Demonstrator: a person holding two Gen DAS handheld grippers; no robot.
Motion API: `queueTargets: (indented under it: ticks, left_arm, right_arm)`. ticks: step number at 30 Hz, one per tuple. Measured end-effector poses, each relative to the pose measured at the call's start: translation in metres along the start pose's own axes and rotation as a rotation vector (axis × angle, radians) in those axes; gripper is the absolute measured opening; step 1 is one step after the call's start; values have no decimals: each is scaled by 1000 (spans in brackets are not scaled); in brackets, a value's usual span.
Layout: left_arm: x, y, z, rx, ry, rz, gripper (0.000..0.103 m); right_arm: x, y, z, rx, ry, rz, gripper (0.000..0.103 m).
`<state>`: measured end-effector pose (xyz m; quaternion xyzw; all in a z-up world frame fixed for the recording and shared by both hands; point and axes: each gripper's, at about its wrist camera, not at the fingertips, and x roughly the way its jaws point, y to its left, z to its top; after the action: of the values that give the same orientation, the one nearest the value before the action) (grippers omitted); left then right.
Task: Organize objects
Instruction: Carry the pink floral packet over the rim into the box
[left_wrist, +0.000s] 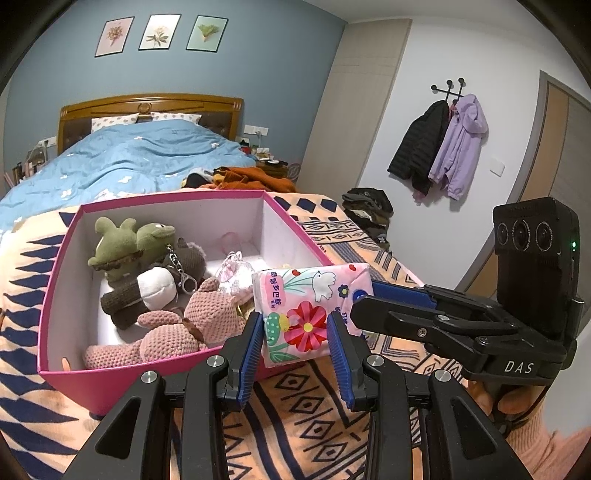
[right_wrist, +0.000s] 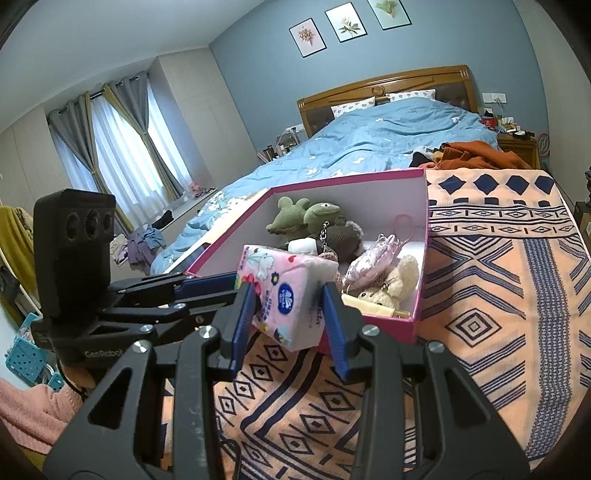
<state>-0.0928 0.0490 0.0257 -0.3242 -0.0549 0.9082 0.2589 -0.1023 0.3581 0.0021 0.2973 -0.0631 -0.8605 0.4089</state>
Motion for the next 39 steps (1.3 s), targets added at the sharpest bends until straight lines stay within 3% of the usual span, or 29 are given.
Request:
queueTargets:
  ticks: [39]
  left_arm:
    - [17, 8, 16, -7, 6, 38, 35]
  right_arm:
    - [19, -15, 16, 31, 12, 7, 41]
